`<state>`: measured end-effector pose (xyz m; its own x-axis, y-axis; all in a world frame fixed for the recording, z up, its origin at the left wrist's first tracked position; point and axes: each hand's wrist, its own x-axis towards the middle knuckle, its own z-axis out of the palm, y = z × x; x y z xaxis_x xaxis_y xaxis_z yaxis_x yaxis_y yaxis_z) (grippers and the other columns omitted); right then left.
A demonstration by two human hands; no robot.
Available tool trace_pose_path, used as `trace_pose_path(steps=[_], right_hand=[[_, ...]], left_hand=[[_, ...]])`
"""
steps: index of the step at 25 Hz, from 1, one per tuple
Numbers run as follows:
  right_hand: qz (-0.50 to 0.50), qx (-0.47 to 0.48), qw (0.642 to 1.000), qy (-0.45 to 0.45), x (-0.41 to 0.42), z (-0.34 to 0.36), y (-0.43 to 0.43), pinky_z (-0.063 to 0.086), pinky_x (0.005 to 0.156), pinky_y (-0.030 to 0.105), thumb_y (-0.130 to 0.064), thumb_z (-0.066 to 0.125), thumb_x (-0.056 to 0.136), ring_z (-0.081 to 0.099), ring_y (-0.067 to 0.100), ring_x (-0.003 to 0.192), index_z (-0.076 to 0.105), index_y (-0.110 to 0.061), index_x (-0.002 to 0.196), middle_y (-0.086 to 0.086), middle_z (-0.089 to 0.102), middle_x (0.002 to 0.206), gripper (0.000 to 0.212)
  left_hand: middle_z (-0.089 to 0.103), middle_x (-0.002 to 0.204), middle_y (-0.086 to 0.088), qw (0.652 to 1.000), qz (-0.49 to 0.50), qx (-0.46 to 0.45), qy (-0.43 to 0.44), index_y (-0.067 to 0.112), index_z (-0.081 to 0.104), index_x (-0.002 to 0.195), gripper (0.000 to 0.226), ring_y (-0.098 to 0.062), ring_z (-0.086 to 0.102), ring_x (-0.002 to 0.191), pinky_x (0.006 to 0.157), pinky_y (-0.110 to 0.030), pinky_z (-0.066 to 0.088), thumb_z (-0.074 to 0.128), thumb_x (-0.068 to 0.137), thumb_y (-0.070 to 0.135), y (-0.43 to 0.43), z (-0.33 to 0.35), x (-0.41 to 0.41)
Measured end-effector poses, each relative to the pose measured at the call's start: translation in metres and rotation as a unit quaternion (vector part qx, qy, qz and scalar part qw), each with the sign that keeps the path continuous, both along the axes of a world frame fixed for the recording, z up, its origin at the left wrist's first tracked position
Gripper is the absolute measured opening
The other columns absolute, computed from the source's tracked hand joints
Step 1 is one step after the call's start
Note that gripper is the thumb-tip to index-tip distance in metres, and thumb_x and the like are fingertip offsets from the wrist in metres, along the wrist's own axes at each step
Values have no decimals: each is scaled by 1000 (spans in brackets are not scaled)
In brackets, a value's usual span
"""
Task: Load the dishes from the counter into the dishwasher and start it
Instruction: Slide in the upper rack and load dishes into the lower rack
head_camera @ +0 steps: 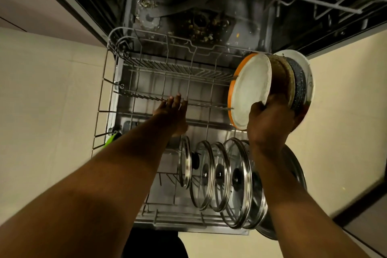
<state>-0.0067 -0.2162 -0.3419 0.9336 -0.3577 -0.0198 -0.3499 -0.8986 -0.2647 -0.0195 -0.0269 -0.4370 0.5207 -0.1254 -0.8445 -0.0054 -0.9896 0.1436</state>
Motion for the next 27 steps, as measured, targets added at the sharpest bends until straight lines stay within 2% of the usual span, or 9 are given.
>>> trace_pose_path(steps=[7,11,15,19,22,27], right_hand=[[15,-22,999,35,20,-20,2,49,91,37,-22,59,96,63,33,108,64,-3,118,16,67,114,30],[30,-23,999,2,16,-16,13,48,93,39,-6,58,94,63,38,107,62,-1,121,20,67,113,27],[38,-52,998,15,3,-9,30,55,77,39,-2,63,90,68,38,93,64,0,117,21,69,104,27],[33,-38,991,127,1,-10,32,49,94,40,-9,56,94,56,37,121,53,-4,133,17,47,145,39],[43,-44,990,124,-2,-6,33,48,97,41,-9,55,95,51,37,127,50,-4,135,16,39,150,41],[74,-11,992,102,-17,-6,38,48,96,43,-2,58,88,46,33,132,56,-2,127,15,44,147,39]], left_hand=[[-27,159,-14,1000,-21,1,18,14,-19,154,92,-32,-15,149,123,-42,-2,49,99,44,2,-1,5],[-28,158,-13,999,-21,-1,25,15,-20,153,93,-31,-16,149,123,-42,-2,50,98,43,3,-5,6],[-29,158,-12,999,-12,-10,30,17,-20,153,94,-31,-17,149,123,-43,-2,53,97,41,4,-8,9],[-27,159,-12,999,-14,-10,29,16,-18,154,93,-31,-15,149,123,-42,-2,53,97,38,4,-7,10],[-25,160,-12,1000,-13,-18,21,17,-16,155,91,-30,-13,150,123,-41,-1,53,97,35,7,-4,12],[-26,159,-10,998,-9,-38,-54,22,-15,154,88,-30,-11,150,122,-44,-1,51,98,31,14,11,0]])
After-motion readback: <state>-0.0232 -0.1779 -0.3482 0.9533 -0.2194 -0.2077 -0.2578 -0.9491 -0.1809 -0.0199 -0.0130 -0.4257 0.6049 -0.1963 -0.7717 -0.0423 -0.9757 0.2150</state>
